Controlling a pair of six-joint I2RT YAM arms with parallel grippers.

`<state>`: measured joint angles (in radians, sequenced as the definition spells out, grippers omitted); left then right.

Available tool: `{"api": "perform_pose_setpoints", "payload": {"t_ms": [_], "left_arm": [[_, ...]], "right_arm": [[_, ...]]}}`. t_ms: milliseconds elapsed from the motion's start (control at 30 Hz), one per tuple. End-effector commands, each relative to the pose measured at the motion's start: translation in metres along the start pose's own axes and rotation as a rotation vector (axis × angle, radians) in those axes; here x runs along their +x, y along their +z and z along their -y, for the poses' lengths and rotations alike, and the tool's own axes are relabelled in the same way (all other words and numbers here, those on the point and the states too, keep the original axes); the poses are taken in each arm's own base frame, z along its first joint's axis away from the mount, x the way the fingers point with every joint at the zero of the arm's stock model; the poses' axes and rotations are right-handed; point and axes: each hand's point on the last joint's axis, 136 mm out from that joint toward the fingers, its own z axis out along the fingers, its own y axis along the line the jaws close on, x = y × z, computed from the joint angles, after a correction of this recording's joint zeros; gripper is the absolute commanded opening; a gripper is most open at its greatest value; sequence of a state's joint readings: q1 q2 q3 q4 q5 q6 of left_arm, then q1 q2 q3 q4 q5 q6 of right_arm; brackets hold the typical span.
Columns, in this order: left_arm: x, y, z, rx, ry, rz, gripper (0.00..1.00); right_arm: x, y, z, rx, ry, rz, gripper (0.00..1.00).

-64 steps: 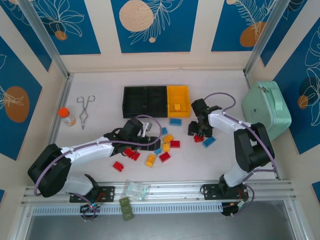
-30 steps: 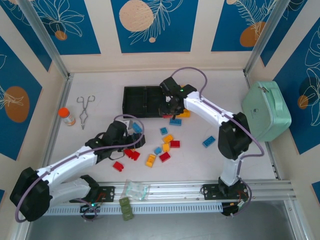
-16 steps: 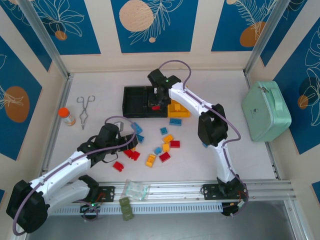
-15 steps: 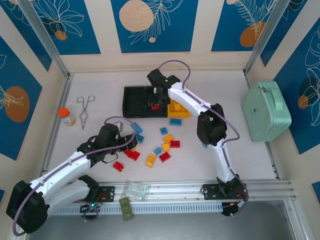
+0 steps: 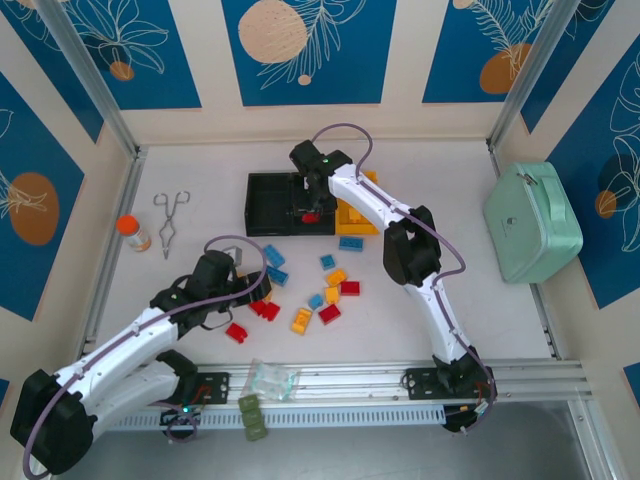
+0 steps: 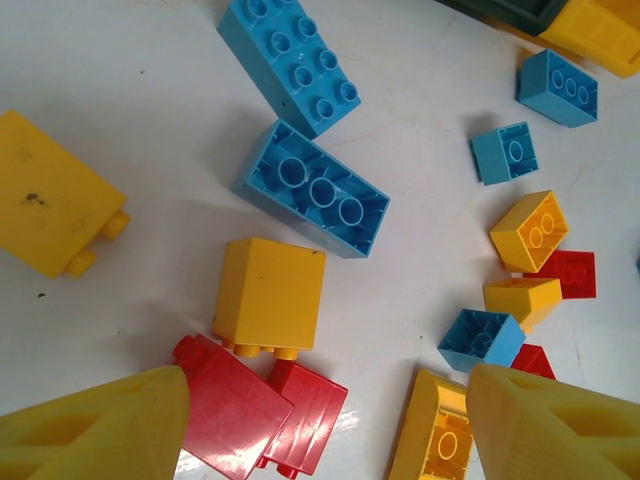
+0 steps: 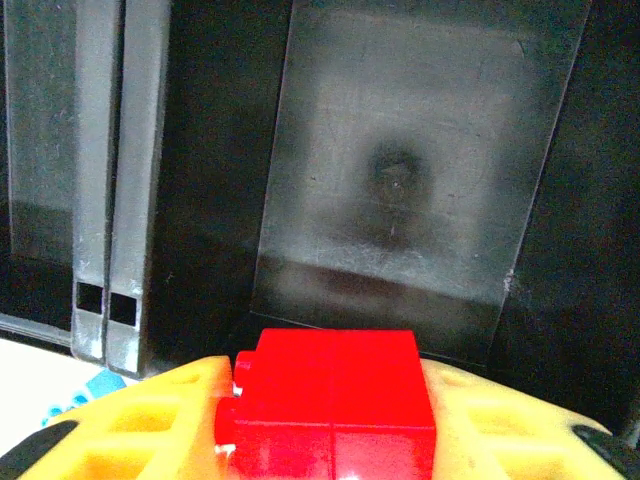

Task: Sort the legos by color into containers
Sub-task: Place the lego in the container.

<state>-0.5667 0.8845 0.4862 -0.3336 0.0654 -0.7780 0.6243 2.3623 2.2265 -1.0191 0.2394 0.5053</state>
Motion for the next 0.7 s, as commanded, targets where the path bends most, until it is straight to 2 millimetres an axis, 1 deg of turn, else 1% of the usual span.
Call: {"api": "perform_pose_setpoints", "payload": {"t_ms": [0, 67, 167, 267, 400, 500, 600, 667], "left_arm": [[0.001, 0.0, -0.009, -0.03, -0.021, 0.006, 0.73], [0.001, 0.0, -0.009, -0.03, -0.022, 0.006, 0.73], [-0.001, 0.0, -0.008, -0.027, -0.022, 0.01, 0.73], [-0.001, -0.001, -0.008, -0.03, -0.021, 0.009, 0.73], [-0.002, -0.004, -0.011, -0.056, -0.022, 0.008, 0.73], [-0.001, -0.006, -0.015, -0.086, -0.023, 0.001, 0.72], [-0.001, -0.007, -0.017, -0.103, -0.022, -0.007, 0.72], [-0.001, -0.006, -0.017, -0.107, -0.016, -0.014, 0.72]], "right_arm": [[0.0, 0.001, 0.007, 0.023, 0.007, -0.012, 0.48], [-0.001, -0.002, 0.006, 0.027, 0.003, -0.002, 0.53], [-0.005, -0.009, 0.004, 0.024, 0.0, 0.024, 0.57], [-0.008, -0.019, 0.003, 0.018, -0.001, 0.048, 0.57], [-0.007, -0.041, -0.002, -0.001, -0.022, 0.099, 0.56], [0.0, -0.062, -0.003, -0.024, -0.028, 0.142, 0.55], [0.016, -0.078, 0.0, -0.046, -0.024, 0.17, 0.56], [0.029, -0.085, 0.003, -0.064, -0.021, 0.177, 0.55]]}}
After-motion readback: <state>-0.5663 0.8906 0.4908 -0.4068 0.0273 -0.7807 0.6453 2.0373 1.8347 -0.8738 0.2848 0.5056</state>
